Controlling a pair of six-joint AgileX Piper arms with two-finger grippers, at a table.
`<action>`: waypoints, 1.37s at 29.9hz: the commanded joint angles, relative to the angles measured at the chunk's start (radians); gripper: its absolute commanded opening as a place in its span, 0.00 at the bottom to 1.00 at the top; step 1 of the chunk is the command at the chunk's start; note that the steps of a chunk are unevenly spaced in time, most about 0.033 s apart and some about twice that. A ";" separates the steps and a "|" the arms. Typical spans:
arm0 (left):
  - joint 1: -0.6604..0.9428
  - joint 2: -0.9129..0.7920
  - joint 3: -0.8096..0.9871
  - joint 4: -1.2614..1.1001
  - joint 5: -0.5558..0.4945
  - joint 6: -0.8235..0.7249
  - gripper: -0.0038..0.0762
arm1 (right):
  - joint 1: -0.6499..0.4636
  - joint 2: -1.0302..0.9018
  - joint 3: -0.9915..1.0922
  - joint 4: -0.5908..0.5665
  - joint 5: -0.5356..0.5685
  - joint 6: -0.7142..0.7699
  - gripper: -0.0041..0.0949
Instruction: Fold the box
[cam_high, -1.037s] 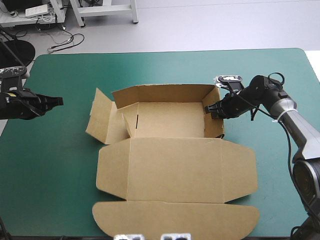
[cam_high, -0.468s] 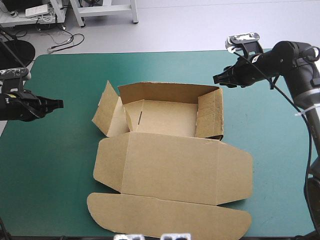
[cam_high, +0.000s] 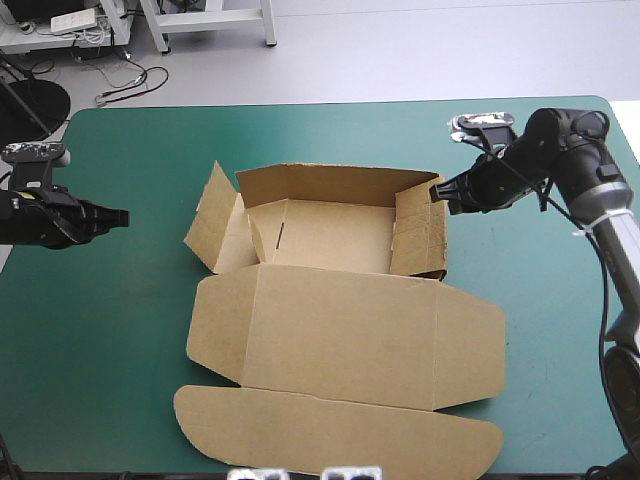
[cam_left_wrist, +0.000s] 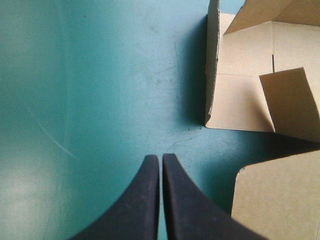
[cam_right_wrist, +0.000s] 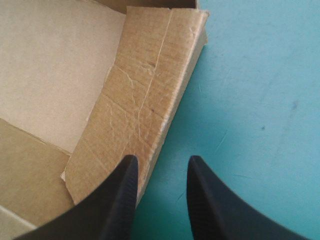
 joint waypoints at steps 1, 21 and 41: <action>-0.001 -0.031 -0.024 -0.043 -0.028 -0.002 0.06 | -0.001 0.004 0.005 0.066 -0.074 -0.012 0.35; -0.001 -0.031 -0.024 -0.070 -0.034 -0.002 0.06 | -0.001 0.231 0.005 0.319 -0.101 -0.207 0.24; 0.251 0.162 -0.036 -0.426 -0.050 0.115 0.06 | -0.063 0.145 -0.265 0.389 0.047 -0.127 0.03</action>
